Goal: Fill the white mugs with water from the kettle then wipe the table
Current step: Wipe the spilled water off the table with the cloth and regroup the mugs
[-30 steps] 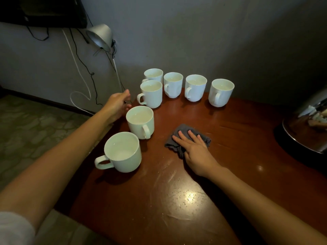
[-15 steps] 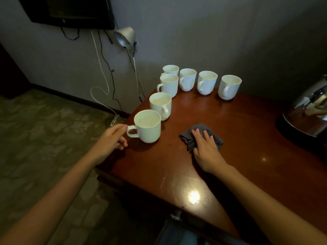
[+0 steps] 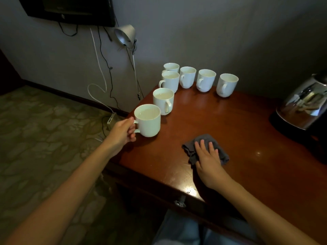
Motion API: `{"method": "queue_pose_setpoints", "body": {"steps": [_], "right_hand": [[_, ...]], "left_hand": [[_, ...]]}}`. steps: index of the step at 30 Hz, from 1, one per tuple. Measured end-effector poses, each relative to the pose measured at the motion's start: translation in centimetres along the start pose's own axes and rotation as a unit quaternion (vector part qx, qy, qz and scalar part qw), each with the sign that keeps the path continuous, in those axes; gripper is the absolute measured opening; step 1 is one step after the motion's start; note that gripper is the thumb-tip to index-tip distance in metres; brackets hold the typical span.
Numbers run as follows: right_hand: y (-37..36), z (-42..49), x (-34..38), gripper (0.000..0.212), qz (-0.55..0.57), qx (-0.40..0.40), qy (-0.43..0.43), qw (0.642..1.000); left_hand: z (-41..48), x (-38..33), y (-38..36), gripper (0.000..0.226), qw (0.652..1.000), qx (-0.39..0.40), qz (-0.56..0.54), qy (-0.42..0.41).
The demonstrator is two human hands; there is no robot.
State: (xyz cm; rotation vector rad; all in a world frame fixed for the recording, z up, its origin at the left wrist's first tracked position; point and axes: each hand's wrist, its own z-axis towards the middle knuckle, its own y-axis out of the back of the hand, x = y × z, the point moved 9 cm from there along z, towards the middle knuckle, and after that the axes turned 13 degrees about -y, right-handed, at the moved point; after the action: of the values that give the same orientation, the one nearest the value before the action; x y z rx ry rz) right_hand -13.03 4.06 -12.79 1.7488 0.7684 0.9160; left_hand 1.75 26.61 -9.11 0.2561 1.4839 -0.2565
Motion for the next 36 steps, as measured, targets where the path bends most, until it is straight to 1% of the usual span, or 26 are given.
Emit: {"method": "queue_pose_setpoints", "body": {"steps": [4,6,8,9,11,14,17,19,21,22,24,26,27,29,31,33,36], "right_hand": [[-0.2,2.6,4.5,0.063,0.018,-0.011,-0.03,0.999],[-0.7,4.2,8.3,0.066,0.041,0.001,-0.054,0.998],[-1.4,5.5,12.9,0.068,0.056,0.008,-0.051,0.997],[-1.7,5.9,15.4,0.069,0.063,0.011,-0.037,0.997],[-2.8,6.1,20.1,0.068,0.059,0.028,0.019,0.998],[-4.9,4.0,25.1,0.068,0.013,0.073,0.136,0.988],[-5.8,0.5,24.7,0.071,-0.014,0.087,0.219,0.972],[-5.7,-1.7,21.8,0.071,-0.014,0.086,0.258,0.962],[-4.9,-2.6,17.5,0.069,-0.014,0.068,0.264,0.962],[-4.1,-2.3,15.0,0.066,-0.017,0.045,0.245,0.968],[-1.7,0.5,10.5,0.063,-0.024,-0.005,0.167,0.986],[-0.2,4.5,8.1,0.063,-0.027,0.0,0.069,0.997],[0.0,6.2,8.3,0.065,-0.027,0.012,0.038,0.999],[-0.3,7.9,11.1,0.067,-0.028,0.021,0.028,0.999],[-1.6,7.8,16.1,0.067,-0.024,0.031,0.075,0.996],[-3.5,5.8,21.0,0.066,-0.033,0.047,0.147,0.987],[-5.4,1.3,24.7,0.071,-0.034,0.074,0.239,0.968]], "left_hand": [[-1.4,-2.1,3.5,0.036,0.997,-0.053,-0.045,-0.031],[-2.2,-3.5,5.5,0.037,0.995,-0.073,-0.049,-0.044],[-3.3,-4.7,7.3,0.04,0.992,-0.096,-0.051,-0.056],[-3.8,-5.3,8.2,0.044,0.991,-0.106,-0.055,-0.066],[-4.9,-6.3,9.7,0.053,0.988,-0.122,-0.055,-0.081],[-6.2,-7.1,11.2,0.05,0.985,-0.143,-0.046,-0.08],[-7.0,-7.4,11.5,0.043,0.984,-0.148,-0.054,-0.084],[-7.3,-7.2,11.3,0.04,0.984,-0.148,-0.052,-0.08],[-7.6,-6.8,11.1,0.039,0.985,-0.149,-0.053,-0.071],[-7.6,-6.6,11.2,0.038,0.985,-0.15,-0.054,-0.07],[-7.7,-6.5,11.3,0.038,0.984,-0.153,-0.055,-0.069],[-7.8,-6.5,11.4,0.038,0.984,-0.157,-0.05,-0.074],[-7.8,-6.5,11.4,0.038,0.983,-0.159,-0.047,-0.075],[-7.9,-6.6,11.3,0.04,0.982,-0.166,-0.048,-0.076],[-8.0,-6.7,11.3,0.04,0.981,-0.171,-0.048,-0.075],[-8.3,-6.9,10.9,0.039,0.981,-0.172,-0.047,-0.072],[-8.5,-7.3,10.1,0.038,0.98,-0.174,-0.053,-0.075]]}}
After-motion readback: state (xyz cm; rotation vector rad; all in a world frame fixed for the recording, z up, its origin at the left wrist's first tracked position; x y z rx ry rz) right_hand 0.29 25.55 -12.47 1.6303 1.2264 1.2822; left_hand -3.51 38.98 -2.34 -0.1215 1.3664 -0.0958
